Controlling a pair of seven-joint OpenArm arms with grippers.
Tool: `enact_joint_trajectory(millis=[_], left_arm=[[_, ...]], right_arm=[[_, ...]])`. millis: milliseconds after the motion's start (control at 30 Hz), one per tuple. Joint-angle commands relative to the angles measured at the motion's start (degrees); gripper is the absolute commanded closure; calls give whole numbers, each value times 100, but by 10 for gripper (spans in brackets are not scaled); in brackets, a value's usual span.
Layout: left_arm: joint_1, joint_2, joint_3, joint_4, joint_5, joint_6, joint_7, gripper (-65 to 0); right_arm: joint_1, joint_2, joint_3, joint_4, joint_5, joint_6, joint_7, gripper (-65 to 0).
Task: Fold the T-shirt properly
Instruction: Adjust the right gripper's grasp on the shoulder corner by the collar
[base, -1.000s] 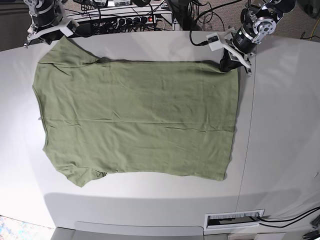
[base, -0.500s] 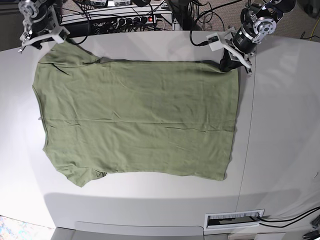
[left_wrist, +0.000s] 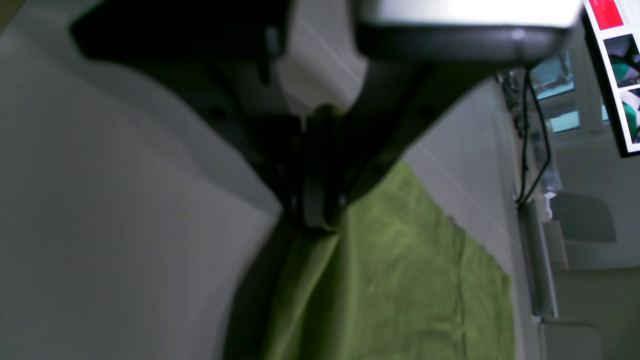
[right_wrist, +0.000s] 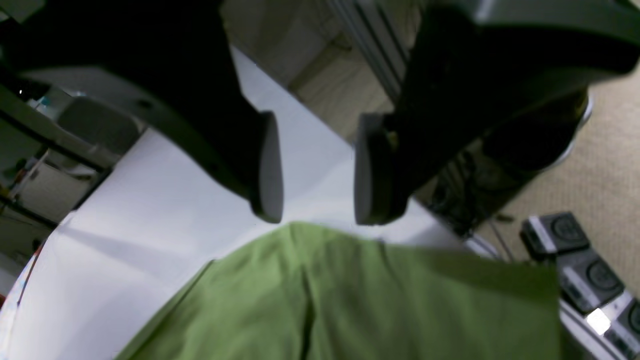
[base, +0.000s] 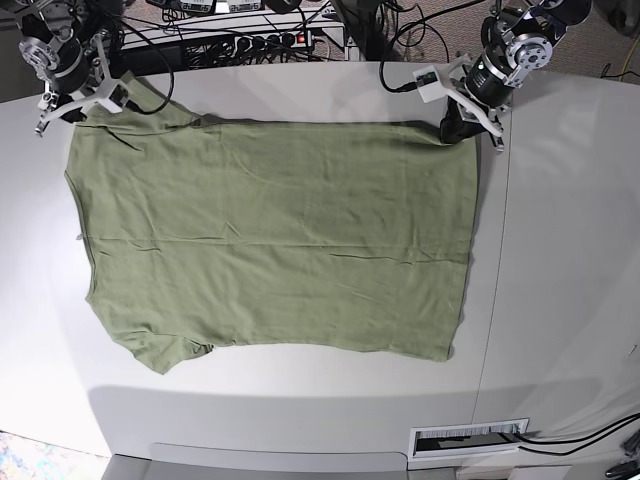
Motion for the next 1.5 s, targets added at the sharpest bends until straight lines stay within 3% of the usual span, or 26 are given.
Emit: enact_joint_trajectory(millis=[0,433,567,733,1000,1133,1333,1467], left_arm=[[125,-63,22,-83,-105,-442,317,0],[125,-63,22,-83,-107,-442,271,0],[125,-63,22,-83,-105,-444,280,0],[122,-63,22,-83,-105,-442,273,0],[109,-61,22,-83,-105,-442,258,0],[111,-61,22,-83,-105,-442,258,0],[111,-61,22,-83,-105,-444,258,0],[114,-63,22,-83,-105,-442,264,0]], right_arm=[[-11,96,55,-50,-107,-55,-4,-249],[417,94,55,-538,-114,-50,367,-249],[713,94,48,-804,-109,245,446,-249],[750,94,48,-1045,-114,289,446,-249],[997,92,46,-1268,-107,297,885,-249],[1250,79,0,-1447,-74,546,949,-249],[1742,79,-992,-1576,-354,579,901,-249],[2288,76,-1814,-1871,-417,566,549,-249]])
